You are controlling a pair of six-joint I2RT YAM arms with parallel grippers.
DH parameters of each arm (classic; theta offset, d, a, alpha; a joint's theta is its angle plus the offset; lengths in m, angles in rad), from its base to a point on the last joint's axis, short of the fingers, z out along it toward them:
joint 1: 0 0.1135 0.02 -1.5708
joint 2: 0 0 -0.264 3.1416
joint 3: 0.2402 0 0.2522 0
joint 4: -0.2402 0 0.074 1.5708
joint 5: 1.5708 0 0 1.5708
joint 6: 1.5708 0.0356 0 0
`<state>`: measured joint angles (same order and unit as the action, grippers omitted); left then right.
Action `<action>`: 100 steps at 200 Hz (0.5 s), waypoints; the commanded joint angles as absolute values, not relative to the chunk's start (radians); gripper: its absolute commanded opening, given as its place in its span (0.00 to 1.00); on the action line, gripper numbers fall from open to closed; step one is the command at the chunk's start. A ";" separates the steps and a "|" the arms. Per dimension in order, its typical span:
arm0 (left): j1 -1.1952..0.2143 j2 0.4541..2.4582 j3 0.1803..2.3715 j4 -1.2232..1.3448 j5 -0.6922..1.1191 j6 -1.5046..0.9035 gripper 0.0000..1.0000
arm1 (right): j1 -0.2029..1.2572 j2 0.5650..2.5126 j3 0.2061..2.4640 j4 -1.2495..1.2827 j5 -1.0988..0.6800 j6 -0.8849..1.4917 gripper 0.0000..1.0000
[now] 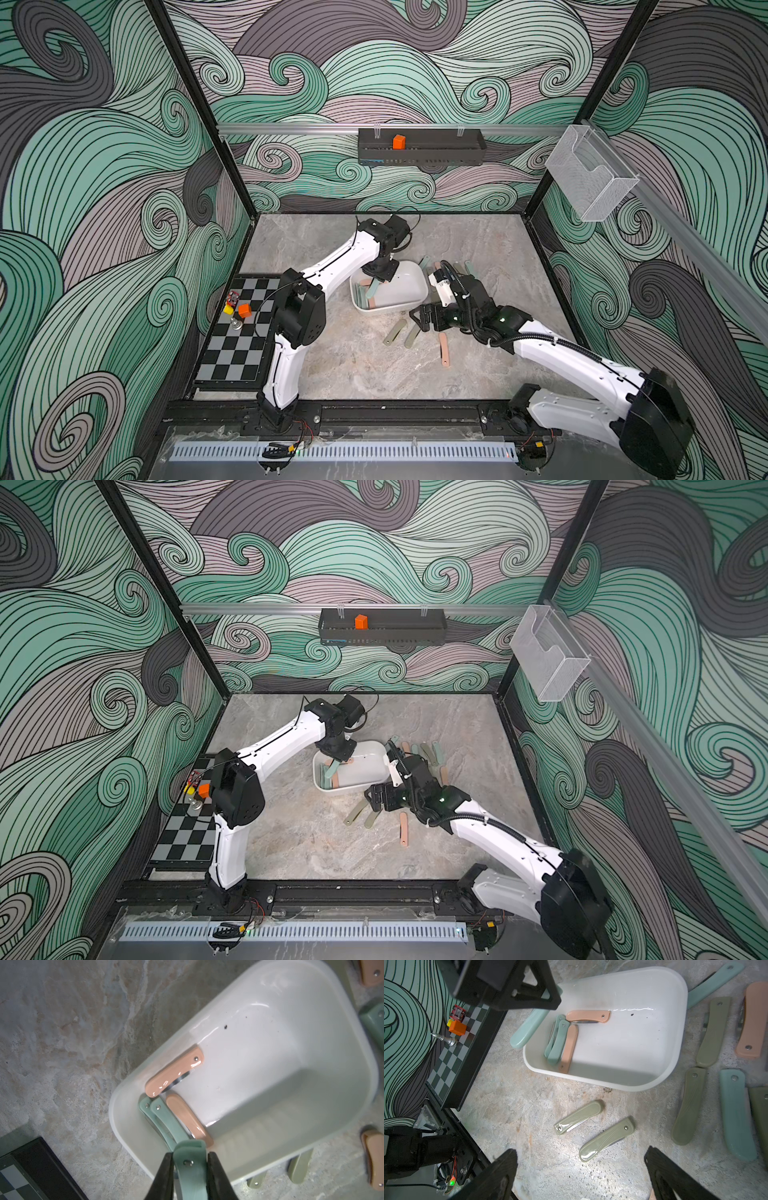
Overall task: Take the fruit knife out of the storage box
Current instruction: Place the fruit knife at the center of the board.
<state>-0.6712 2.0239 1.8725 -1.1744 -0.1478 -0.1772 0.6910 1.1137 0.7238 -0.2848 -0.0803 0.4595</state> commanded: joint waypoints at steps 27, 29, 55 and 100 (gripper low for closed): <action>-0.738 1.818 1.625 -1.160 -0.096 -0.250 0.15 | 0.696 1.039 0.697 -0.322 -0.065 0.479 0.98; -0.740 1.809 1.610 -1.155 -0.091 -0.253 0.14 | 0.696 1.038 0.695 -0.323 -0.064 0.479 0.98; -0.762 1.693 1.436 -1.084 -0.054 -0.309 0.15 | 0.696 1.022 0.683 -0.325 -0.067 0.487 0.98; -0.778 1.601 1.208 -0.936 -0.025 -0.370 0.15 | 0.699 1.029 0.672 -0.309 -0.080 0.495 0.98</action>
